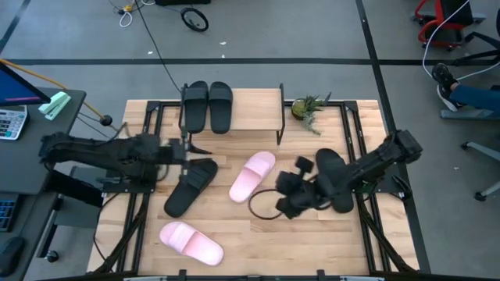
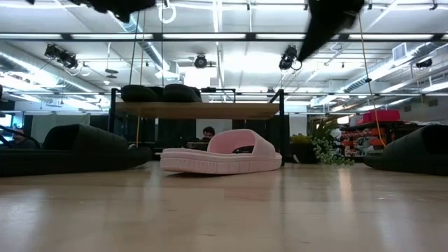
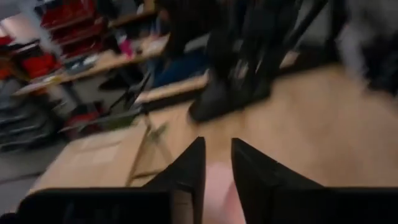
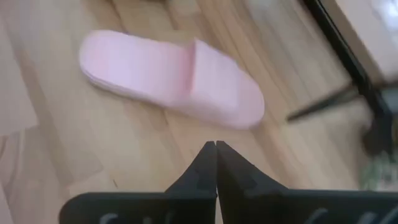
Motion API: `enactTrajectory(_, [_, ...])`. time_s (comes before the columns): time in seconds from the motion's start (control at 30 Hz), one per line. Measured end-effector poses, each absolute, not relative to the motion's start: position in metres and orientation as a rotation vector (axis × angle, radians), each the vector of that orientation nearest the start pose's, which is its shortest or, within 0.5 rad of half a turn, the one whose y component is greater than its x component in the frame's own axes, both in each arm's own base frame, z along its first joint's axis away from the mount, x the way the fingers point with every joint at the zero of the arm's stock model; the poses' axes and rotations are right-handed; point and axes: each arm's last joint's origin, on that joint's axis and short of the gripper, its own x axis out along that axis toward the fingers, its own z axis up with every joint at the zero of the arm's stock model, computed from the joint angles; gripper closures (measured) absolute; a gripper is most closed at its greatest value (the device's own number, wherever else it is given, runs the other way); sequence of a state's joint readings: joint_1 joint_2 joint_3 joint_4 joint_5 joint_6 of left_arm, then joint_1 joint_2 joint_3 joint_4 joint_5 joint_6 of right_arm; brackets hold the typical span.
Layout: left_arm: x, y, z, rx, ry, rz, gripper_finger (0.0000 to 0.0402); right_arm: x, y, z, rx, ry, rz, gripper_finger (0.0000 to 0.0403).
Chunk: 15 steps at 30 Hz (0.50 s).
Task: Pick and place slides into the shelf
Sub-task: Put the pink slipper on the shelf
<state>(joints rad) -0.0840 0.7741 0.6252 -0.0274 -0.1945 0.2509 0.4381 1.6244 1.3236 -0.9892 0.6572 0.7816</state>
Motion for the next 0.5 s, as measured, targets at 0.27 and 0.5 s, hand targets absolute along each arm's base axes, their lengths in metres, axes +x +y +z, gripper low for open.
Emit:
enactTrajectory(0.27, [0.24, -0.014, 0.252, 0.418, 0.492, 0.087, 0.0261, 0.247, 0.112, 0.245, 0.092, 0.8, -0.724, 0.0401])
enactTrajectory(0.5, [0.295, -0.019, 0.23, 0.491, 0.556, 0.057, 0.0261, 0.229, 0.1, 0.23, 0.132, 0.775, -0.795, 0.04])
